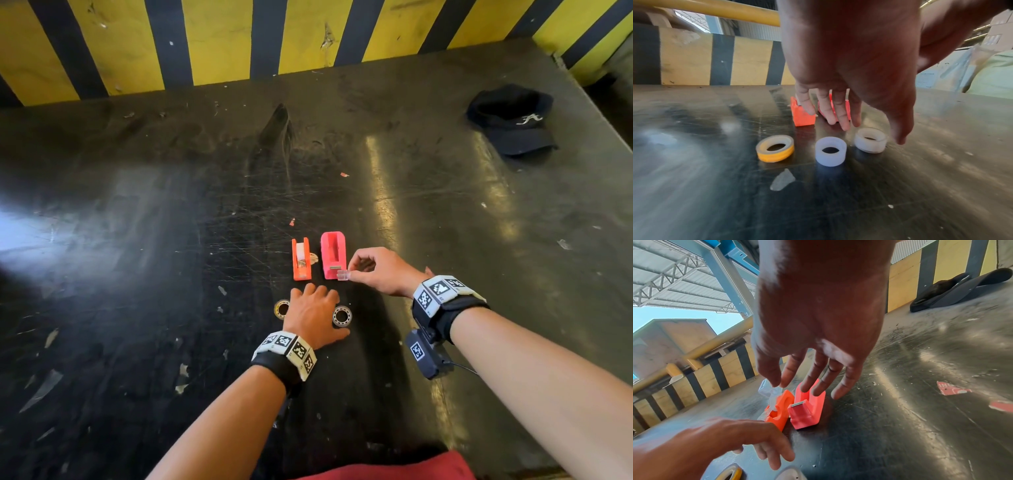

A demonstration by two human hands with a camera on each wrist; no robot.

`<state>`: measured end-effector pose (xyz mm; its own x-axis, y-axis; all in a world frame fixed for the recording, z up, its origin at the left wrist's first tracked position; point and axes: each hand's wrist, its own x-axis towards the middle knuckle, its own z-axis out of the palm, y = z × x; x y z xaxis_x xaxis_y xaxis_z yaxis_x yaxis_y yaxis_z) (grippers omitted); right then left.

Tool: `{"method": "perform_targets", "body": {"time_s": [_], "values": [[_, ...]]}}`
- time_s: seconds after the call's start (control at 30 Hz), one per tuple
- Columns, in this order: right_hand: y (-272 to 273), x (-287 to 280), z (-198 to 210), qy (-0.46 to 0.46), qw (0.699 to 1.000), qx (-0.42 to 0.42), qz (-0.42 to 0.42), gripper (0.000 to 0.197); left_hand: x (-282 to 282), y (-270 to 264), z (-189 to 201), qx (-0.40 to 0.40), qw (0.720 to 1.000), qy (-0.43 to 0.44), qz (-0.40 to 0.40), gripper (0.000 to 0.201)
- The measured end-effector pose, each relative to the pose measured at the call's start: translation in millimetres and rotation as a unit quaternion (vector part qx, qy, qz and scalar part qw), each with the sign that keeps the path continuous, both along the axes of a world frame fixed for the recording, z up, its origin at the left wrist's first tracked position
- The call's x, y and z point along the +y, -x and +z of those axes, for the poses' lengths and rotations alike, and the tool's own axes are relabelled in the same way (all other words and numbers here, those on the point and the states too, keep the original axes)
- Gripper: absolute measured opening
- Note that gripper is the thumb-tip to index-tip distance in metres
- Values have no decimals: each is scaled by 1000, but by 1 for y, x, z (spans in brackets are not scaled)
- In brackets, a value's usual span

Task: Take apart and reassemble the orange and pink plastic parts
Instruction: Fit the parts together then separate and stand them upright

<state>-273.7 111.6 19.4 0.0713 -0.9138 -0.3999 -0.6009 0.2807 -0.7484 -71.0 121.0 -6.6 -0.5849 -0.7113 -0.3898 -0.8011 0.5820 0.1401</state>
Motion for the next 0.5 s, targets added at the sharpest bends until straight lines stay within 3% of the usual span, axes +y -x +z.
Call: {"method": "perform_targets", "body": {"time_s": [0.13, 0.27, 0.37, 0.5], "values": [[4, 2, 2, -10, 1000, -1, 4, 11, 4, 12, -5, -5, 1000, -2, -1, 58], [11, 2, 2, -15, 1000, -8, 0, 9, -7, 1, 3, 80, 993, -43, 68, 44], [15, 0, 1, -6, 1000, -11, -12, 8, -28, -17, 19, 215, 947, -128, 199, 35], [10, -4, 1, 9, 1000, -17, 3, 5, -54, -37, 36, 318, 885, -193, 278, 27]]}}
